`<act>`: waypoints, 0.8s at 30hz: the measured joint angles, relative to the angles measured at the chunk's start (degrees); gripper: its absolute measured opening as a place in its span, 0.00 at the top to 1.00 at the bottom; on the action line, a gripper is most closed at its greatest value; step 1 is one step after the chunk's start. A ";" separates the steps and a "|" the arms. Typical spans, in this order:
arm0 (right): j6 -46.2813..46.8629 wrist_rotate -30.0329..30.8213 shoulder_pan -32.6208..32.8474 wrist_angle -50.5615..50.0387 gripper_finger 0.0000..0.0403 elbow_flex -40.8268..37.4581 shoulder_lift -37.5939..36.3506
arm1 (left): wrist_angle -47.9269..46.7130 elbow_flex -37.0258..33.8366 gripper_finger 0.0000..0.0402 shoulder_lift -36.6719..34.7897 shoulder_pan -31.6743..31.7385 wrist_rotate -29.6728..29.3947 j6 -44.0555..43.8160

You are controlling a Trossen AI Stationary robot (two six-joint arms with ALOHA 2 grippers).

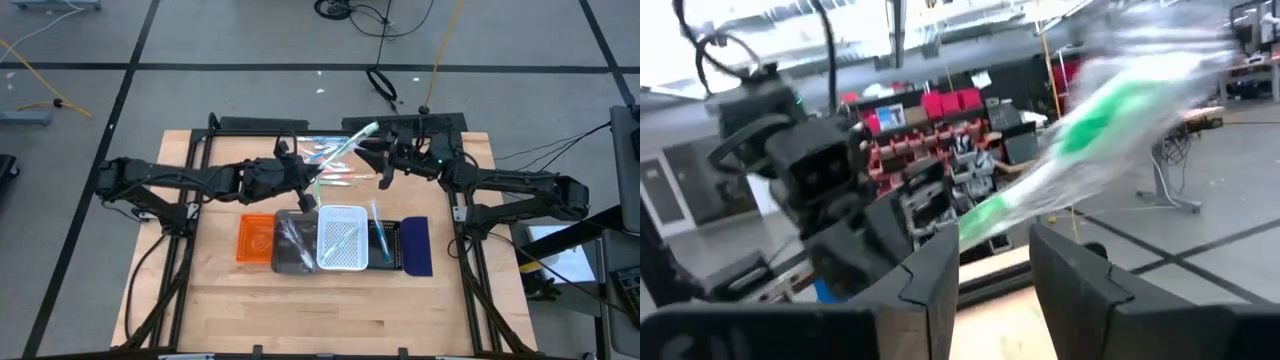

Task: Pick & Place Toothbrushes
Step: Put the green toothbrush into the white bin

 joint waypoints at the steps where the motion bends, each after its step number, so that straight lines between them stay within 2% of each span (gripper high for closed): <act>1: 0.21 0.02 0.00 0.62 0.71 -0.06 0.03 | -0.02 0.00 0.99 0.00 -0.17 0.00 -0.07; 9: 0.17 -0.09 0.00 5.43 0.74 -0.06 0.04 | 0.79 0.02 0.98 1.41 -1.20 0.09 -0.48; 11: -1.14 -1.32 0.00 4.94 0.80 -0.06 0.04 | 2.50 0.09 0.98 2.51 -1.32 0.11 -0.81; 14: -2.55 -2.06 0.04 4.23 0.95 -0.06 0.04 | 1.43 0.02 0.99 2.91 -1.45 0.13 -1.01; 15: -3.14 -2.11 0.12 4.01 0.96 -0.05 -0.01 | 1.28 -0.02 0.99 2.91 -1.43 0.09 -1.09; 24: -4.97 -4.41 0.32 2.72 0.98 -0.04 -0.03 | -0.75 -0.02 0.86 2.82 -1.50 0.06 -0.72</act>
